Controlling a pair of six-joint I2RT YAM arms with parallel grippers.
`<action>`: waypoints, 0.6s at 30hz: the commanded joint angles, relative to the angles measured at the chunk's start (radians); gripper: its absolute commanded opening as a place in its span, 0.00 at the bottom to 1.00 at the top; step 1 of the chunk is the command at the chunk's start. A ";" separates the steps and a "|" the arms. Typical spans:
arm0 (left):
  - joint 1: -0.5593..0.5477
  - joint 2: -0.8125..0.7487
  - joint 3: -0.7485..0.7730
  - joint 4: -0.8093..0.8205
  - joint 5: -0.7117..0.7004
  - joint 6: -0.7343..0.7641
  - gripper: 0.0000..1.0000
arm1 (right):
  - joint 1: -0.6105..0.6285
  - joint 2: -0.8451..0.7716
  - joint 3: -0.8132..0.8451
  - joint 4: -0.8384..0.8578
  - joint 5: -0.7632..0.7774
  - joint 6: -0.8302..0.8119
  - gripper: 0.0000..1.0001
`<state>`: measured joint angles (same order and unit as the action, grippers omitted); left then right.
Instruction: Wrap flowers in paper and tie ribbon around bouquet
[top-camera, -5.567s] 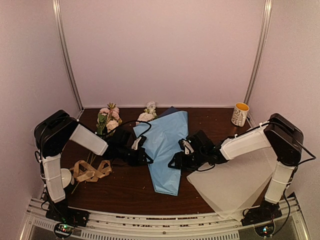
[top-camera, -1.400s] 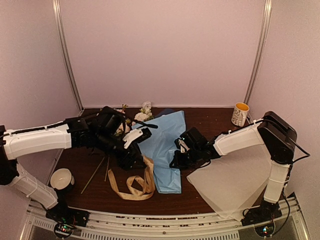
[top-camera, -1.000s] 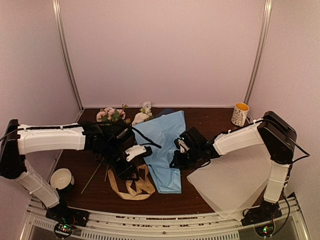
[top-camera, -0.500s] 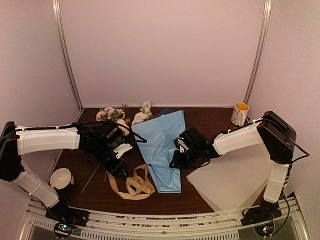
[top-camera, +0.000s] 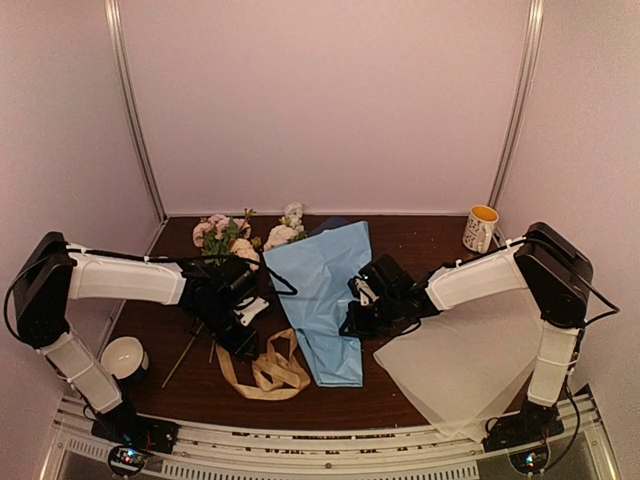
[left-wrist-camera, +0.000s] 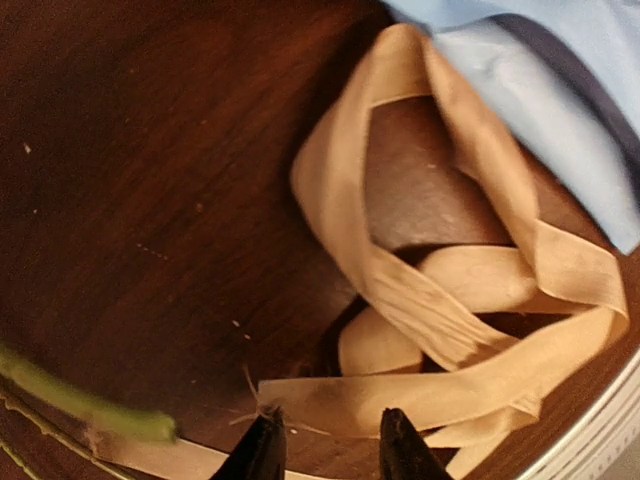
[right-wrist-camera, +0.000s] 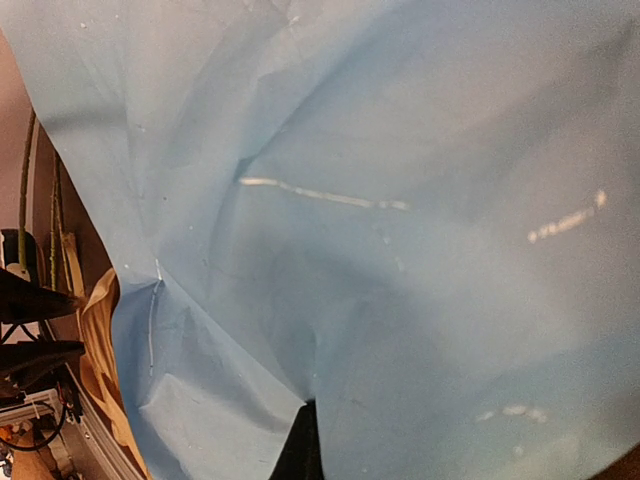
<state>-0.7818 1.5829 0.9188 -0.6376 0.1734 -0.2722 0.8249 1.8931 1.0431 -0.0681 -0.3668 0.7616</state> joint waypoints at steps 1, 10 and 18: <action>0.002 0.087 0.058 -0.022 -0.138 -0.065 0.34 | 0.007 0.044 -0.009 -0.083 0.051 -0.033 0.00; 0.001 0.125 0.074 -0.056 -0.246 -0.085 0.53 | 0.006 0.052 -0.007 -0.085 0.054 -0.039 0.00; 0.001 0.170 0.079 0.022 -0.244 -0.054 0.56 | 0.007 0.049 -0.009 -0.095 0.061 -0.045 0.00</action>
<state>-0.7818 1.7222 0.9932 -0.6746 -0.0463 -0.3462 0.8253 1.8954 1.0451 -0.0708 -0.3660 0.7540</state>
